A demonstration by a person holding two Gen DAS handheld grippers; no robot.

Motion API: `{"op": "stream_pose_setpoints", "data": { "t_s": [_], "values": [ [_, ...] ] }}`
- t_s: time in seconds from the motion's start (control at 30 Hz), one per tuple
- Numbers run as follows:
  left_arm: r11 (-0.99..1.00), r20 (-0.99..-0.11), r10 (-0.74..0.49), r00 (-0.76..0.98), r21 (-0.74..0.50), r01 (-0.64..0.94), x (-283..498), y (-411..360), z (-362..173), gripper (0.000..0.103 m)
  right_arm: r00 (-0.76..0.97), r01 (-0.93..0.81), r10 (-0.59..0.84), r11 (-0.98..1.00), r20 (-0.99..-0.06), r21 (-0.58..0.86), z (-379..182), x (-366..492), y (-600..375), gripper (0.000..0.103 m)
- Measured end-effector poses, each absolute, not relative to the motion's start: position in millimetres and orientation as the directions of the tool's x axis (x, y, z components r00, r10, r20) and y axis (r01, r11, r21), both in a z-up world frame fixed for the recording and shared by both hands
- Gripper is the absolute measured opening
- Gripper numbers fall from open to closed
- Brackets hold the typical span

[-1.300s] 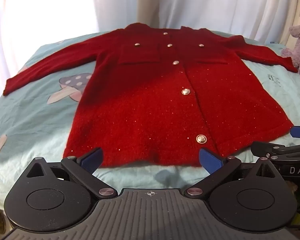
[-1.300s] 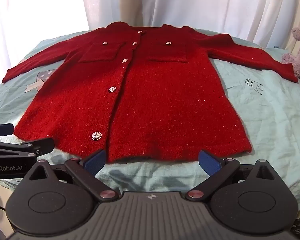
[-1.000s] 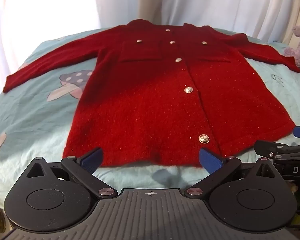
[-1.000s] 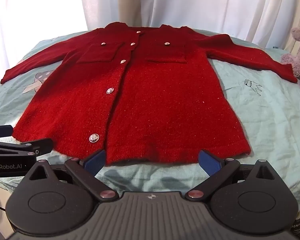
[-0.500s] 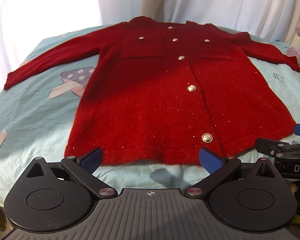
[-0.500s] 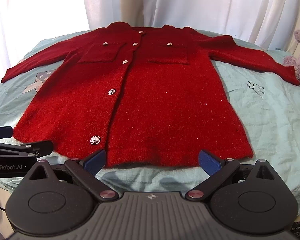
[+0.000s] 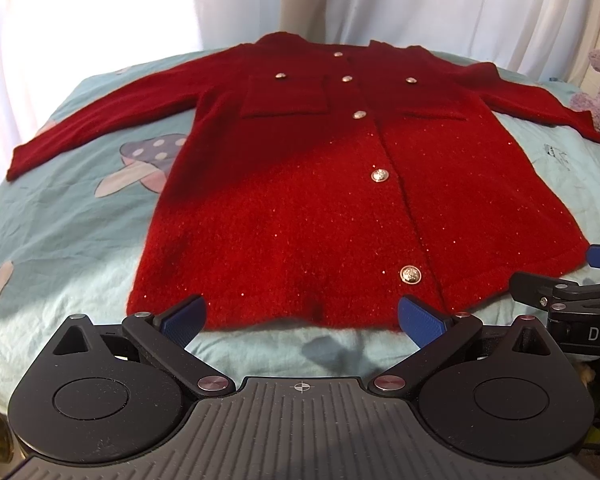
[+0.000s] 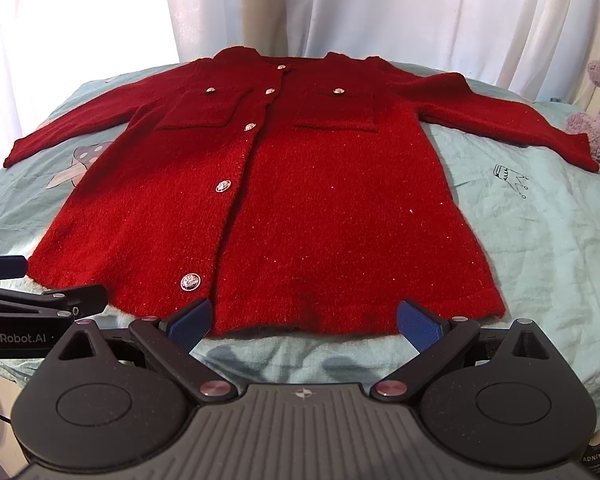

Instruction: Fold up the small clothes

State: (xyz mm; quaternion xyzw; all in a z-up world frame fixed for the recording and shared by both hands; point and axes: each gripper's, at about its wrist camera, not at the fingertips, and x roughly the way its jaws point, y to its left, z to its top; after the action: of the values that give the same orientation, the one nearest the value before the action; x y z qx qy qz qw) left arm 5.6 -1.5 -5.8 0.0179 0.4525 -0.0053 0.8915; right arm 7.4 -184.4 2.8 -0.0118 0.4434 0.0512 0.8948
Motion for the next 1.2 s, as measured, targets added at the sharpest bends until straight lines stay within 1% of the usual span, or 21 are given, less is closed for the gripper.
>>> {"op": "stream_pose_setpoints", "data": {
  "t_s": [1.2],
  "values": [
    [0.999,-0.815,0.003,0.579,0.022,0.025,13.6,-0.6,-4.0,0.103,0.6,-0.106,0.088,0.994,-0.795,0.03,4.8,13.8,-185.1,0.099]
  ]
}}
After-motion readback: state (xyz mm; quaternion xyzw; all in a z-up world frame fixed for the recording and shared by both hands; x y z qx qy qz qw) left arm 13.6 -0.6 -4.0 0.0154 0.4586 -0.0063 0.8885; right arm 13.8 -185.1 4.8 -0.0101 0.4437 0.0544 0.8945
